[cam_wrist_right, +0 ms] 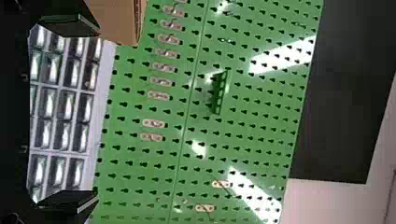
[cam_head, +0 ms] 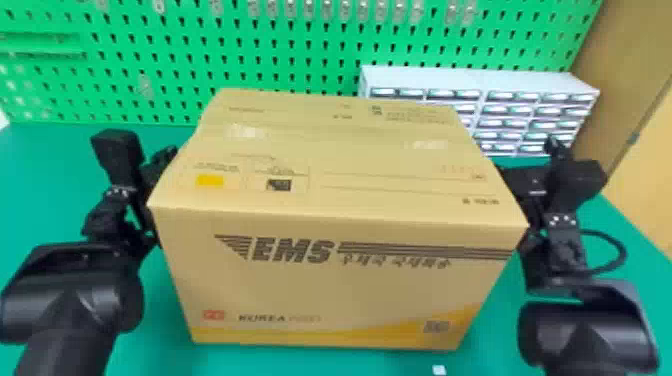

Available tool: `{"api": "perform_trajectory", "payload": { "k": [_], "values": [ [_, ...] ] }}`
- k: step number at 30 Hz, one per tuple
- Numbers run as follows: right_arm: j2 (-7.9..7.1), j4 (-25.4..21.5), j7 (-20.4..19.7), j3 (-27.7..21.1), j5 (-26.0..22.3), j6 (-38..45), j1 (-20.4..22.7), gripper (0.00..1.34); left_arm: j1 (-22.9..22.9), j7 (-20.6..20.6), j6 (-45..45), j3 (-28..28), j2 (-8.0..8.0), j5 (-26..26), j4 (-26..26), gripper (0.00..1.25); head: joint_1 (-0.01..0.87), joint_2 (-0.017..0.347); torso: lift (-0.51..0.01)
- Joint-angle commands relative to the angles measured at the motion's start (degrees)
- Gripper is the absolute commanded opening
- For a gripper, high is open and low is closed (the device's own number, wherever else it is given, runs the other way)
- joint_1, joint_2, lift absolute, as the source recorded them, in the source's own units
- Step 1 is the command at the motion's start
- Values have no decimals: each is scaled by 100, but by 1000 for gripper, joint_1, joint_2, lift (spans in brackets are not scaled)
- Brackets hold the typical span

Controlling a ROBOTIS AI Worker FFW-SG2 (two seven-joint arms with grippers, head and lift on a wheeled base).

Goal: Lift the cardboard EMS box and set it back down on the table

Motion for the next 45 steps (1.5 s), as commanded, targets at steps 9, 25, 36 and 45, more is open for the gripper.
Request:
{"api": "perform_trajectory", "payload": {
  "k": [9, 25, 36, 45],
  "values": [
    [-111, 0, -17, 186, 11, 44, -453, 1259, -378, -357, 0, 26, 1, -78, -141, 729, 678, -14, -100],
    [-146, 0, -167, 238, 46, 44, -576, 1259, -492, -357, 0, 79, 1, -166, -203, 724, 678, -14, -100],
    [-137, -8, -184, 212, 55, 70, -541, 1259, -457, -357, 0, 88, 1, -174, -203, 724, 678, -14, -100],
    [-146, -61, -184, 203, 55, 105, -541, 1259, -439, -357, 0, 88, 1, -201, -203, 724, 678, -14, -100]
  ]
}}
